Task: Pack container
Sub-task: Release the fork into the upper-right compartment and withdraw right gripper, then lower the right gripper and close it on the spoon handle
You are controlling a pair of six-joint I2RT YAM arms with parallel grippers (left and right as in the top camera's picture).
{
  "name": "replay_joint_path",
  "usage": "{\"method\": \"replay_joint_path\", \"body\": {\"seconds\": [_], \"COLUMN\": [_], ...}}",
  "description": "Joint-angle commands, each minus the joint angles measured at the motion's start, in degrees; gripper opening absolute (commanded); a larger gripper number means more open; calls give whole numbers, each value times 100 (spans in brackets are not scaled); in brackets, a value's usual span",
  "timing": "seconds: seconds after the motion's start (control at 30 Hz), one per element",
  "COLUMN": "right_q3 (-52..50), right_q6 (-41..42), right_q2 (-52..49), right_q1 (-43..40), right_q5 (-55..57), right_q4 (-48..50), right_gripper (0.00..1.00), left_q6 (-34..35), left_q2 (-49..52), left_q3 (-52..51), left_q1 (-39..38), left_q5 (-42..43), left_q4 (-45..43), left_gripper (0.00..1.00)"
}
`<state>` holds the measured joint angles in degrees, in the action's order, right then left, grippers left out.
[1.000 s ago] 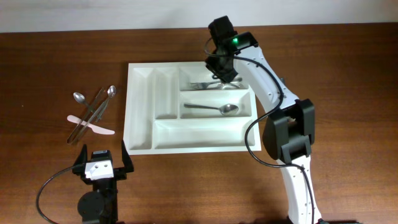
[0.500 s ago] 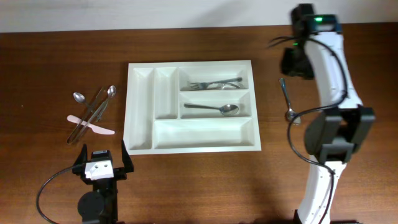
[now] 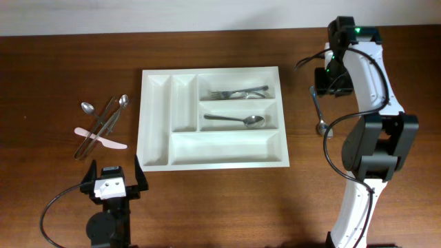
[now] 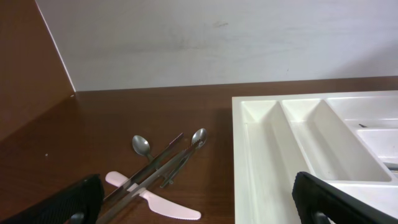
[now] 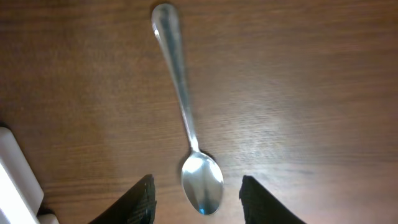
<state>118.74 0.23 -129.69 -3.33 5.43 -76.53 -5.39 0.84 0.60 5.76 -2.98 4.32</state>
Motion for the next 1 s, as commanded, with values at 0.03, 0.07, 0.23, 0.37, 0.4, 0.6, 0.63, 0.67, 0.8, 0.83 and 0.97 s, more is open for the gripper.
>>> {"method": "replay_joint_path", "body": {"seconds": [0.03,0.07,0.23,0.37,0.4,0.6,0.63,0.67,0.8,0.83,0.97], "right_q3": [-527,-632,-1049,-1303,-1366,-1727,-1733,-1733,-1733,-1735,-1740], "right_q6": [-304,-304,-302,-304,-302,-299,-299,-299,-299,-299,-299], "right_q2": [105,96,96,96,96,96,96,96,94,87,68], "right_q1": [-13,-13,-13,-13,-13,-20,-24,-35,-138,-177,-345], "right_q5": [-251,-247,-249,-245,-245,-245,-245,-245,-247,-247,-251], "right_q4": [409,511,874,1025,1060,1318,1335,1362,1517,1561,1722], "right_gripper": [44,45,44,43,43,43,43,43,43,42,37], "left_q6": [-55,-55,-55,-55,-55,-55,-55,-55,-55,-55,-55], "left_q2": [-50,-50,-50,-50,-50,-50,-50,-50,-50,-50,-50], "left_q3": [-11,-11,-11,-11,-11,-11,-11,-11,-11,-11,-11], "left_q1": [31,31,31,31,31,31,31,31,31,31,31], "left_q5": [66,66,63,63,66,66,66,63,63,66,66], "left_q4": [28,28,28,28,28,28,28,28,28,28,28], "left_gripper": [99,99,99,99,99,99,99,99,99,99,99]}}
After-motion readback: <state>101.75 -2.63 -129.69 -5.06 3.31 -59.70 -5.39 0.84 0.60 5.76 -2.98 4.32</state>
